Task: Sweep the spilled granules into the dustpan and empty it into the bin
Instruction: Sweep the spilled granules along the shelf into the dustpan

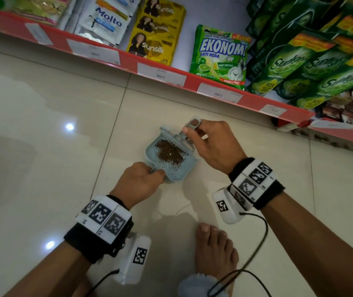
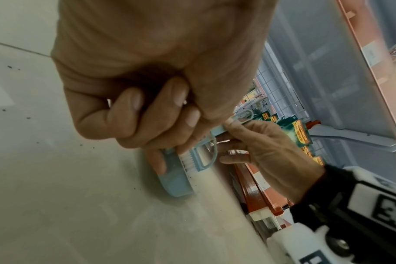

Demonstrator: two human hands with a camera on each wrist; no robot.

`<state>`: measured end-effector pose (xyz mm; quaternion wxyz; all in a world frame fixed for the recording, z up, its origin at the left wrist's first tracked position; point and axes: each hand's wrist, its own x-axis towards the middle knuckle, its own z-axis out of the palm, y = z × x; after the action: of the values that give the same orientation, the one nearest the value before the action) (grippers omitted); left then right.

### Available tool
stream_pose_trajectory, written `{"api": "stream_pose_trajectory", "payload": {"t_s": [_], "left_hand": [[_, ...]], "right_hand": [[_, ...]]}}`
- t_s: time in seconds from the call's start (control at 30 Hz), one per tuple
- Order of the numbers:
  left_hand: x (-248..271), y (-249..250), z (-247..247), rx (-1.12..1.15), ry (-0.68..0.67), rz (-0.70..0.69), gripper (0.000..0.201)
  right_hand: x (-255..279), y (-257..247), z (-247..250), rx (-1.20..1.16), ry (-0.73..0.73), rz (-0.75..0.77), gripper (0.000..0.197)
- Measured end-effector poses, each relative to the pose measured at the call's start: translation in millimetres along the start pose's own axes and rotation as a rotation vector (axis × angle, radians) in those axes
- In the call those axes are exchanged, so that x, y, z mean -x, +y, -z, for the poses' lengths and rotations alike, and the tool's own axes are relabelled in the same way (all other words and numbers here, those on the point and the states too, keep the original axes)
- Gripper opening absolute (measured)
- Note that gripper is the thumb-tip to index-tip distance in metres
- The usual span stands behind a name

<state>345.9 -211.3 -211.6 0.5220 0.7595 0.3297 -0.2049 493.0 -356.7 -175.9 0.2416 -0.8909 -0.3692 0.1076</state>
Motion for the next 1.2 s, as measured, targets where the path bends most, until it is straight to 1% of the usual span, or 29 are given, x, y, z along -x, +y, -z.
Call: {"api": "stream_pose_trajectory", "payload": {"t_s": [0.07, 0.1, 0.17, 0.23, 0.3, 0.37, 0.43, 0.5, 0.53, 0.67, 0.73, 0.8, 0.87, 0.93, 1.03, 1.1, 1.2], "left_hand": [[0.7, -1.5, 0.5, 0.005, -0.003, 0.003, 0.044], [0.9, -2.1, 0.3, 0.008, -0.004, 0.000, 0.044], [1.8, -2.8, -0.2, 0.009, -0.006, -0.004, 0.045], [2.2, -2.6, -0.5, 0.007, -0.007, -0.005, 0.044], [1.6, -2.6, -0.7, 0.007, -0.003, -0.005, 0.043], [0.8, -3.2, -1.0, 0.015, -0.002, -0.007, 0.043], [0.2, -4.3, -1.1, 0.018, -0.002, -0.006, 0.042], [0.0, -5.8, -1.6, 0.029, -0.002, -0.002, 0.041], [0.3, -6.6, -1.7, 0.040, -0.001, -0.003, 0.039], [3.5, -11.7, -2.4, 0.085, 0.015, -0.066, 0.030], [7.1, -17.7, -3.0, 0.081, 0.039, -0.101, 0.031], [11.4, -27.1, -3.4, 0.075, 0.075, -0.122, 0.031], [16.7, -37.8, -3.8, 0.079, 0.097, -0.133, 0.031], [23.4, -48.9, -4.0, 0.088, 0.098, -0.133, 0.033], [34.3, -66.1, -2.8, 0.069, 0.103, -0.132, 0.034], [40.4, -75.0, -1.3, 0.058, 0.116, -0.130, 0.036], [45.0, -82.6, 0.8, 0.082, 0.132, -0.117, 0.039]], "right_hand": [[2.2, -0.1, 6.9, -0.053, 0.099, -0.021, 0.032], [2.3, 1.5, 11.4, -0.033, 0.150, -0.028, 0.031], [3.0, 7.6, 19.3, 0.096, 0.234, -0.053, 0.029], [5.7, 12.4, 22.1, 0.279, 0.248, -0.108, 0.029], [10.3, 11.4, 16.7, 0.365, 0.190, -0.156, 0.031], [16.4, 4.6, 6.5, 0.314, 0.125, -0.172, 0.032], [21.7, -5.5, -2.2, 0.174, 0.088, -0.184, 0.033], [23.1, -15.2, -4.7, 0.028, 0.118, -0.186, 0.032], [21.3, -19.0, -2.8, -0.008, 0.147, -0.181, 0.031], [3.0, -22.2, 15.8, 0.032, 0.247, -0.184, 0.031], [-11.6, -18.9, 23.8, 0.069, 0.257, -0.141, 0.030], [-28.8, -16.4, 23.5, 0.132, 0.207, -0.069, 0.029], [-44.9, -16.8, 15.4, 0.180, 0.127, 0.022, 0.025], [-54.9, -18.1, 4.5, 0.195, 0.002, 0.133, 0.022], [-53.6, -13.1, -4.0, 0.265, -0.205, 0.285, 0.026], [-43.6, -2.6, 3.1, 0.262, -0.252, 0.346, 0.029], [-19.2, 22.4, 22.3, 0.271, -0.279, 0.423, 0.031]]}}
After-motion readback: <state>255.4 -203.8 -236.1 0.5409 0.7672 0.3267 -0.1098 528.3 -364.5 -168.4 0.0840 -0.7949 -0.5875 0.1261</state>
